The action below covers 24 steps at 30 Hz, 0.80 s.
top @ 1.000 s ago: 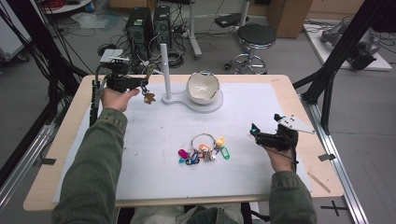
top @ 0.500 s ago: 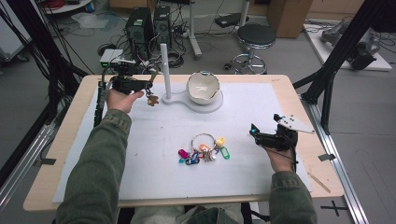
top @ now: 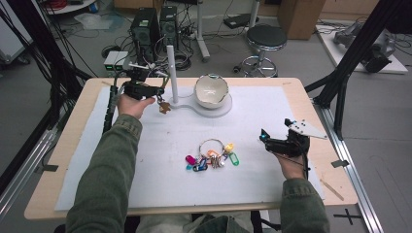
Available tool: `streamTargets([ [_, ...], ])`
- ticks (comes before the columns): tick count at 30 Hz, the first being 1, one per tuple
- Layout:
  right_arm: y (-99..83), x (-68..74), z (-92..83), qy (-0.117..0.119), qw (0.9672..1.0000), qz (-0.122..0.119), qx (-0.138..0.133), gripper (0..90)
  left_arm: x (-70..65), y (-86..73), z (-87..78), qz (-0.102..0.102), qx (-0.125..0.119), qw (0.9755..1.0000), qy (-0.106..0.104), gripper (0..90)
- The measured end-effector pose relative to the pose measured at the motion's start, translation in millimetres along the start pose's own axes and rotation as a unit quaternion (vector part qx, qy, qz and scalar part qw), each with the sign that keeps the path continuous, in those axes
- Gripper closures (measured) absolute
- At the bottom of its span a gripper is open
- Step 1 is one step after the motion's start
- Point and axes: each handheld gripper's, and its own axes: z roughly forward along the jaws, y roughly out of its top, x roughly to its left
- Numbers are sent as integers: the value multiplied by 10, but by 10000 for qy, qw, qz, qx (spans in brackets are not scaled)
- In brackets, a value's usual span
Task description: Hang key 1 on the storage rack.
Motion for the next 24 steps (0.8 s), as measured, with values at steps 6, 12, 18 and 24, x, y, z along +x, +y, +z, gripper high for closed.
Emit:
streamTargets([
  [6, -1, 2, 1, 12, 10000, 38, 33, 7, -29, -3, 12, 85, -55, 9998, 183, 654],
  [12, -4, -1, 6, 11, 10000, 10, 43, 6, -1, 17, -83, -95, -200, 9997, 119, 394],
  [18, -4, 4, 5, 11, 10000, 14, 42, 6, 63, -26, -170, -211, -443, 9987, 117, 194],
  [24, -3, 5, 5, 2, 10000, -2, 33, 6, 76, -110, -241, -125, -657, 9963, 544, 126],
])
